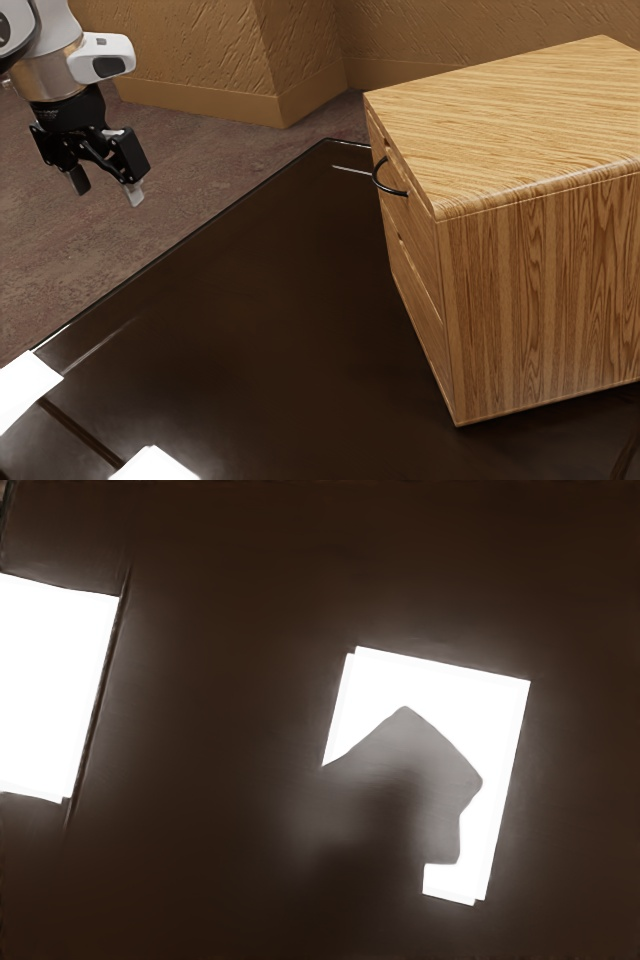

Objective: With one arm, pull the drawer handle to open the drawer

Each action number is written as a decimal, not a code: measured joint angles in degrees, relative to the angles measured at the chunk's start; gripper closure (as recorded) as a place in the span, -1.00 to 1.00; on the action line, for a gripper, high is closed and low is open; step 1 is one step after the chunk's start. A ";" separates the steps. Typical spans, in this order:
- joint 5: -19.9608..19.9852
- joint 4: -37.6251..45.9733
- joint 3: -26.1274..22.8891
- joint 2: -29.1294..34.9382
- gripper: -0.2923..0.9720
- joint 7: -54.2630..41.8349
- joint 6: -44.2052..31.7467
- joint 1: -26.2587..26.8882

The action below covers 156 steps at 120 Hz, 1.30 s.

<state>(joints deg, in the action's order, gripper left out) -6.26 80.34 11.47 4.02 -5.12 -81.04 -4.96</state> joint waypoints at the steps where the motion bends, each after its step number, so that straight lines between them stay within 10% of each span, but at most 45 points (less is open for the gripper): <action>1: 0.00 0.00 0.01 0.00 -0.51 -0.01 0.00 0.01; 54: -1.59 -13.01 -9.79 -8.15 -0.50 4.98 -8.52 10.03; 73: -1.95 -12.93 -11.06 -12.33 -0.50 11.29 -12.58 3.83; 81: -2.49 -13.31 -18.74 -13.10 -0.51 14.60 -13.63 -2.09; 105: -2.95 -16.02 -25.48 -14.05 -0.50 24.20 -16.90 -0.54; 156: 5.19 -18.27 -23.61 -17.17 -0.51 41.22 -15.01 -3.53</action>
<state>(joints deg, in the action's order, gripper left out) -1.07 62.07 -12.15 -13.15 36.11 -96.06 -8.49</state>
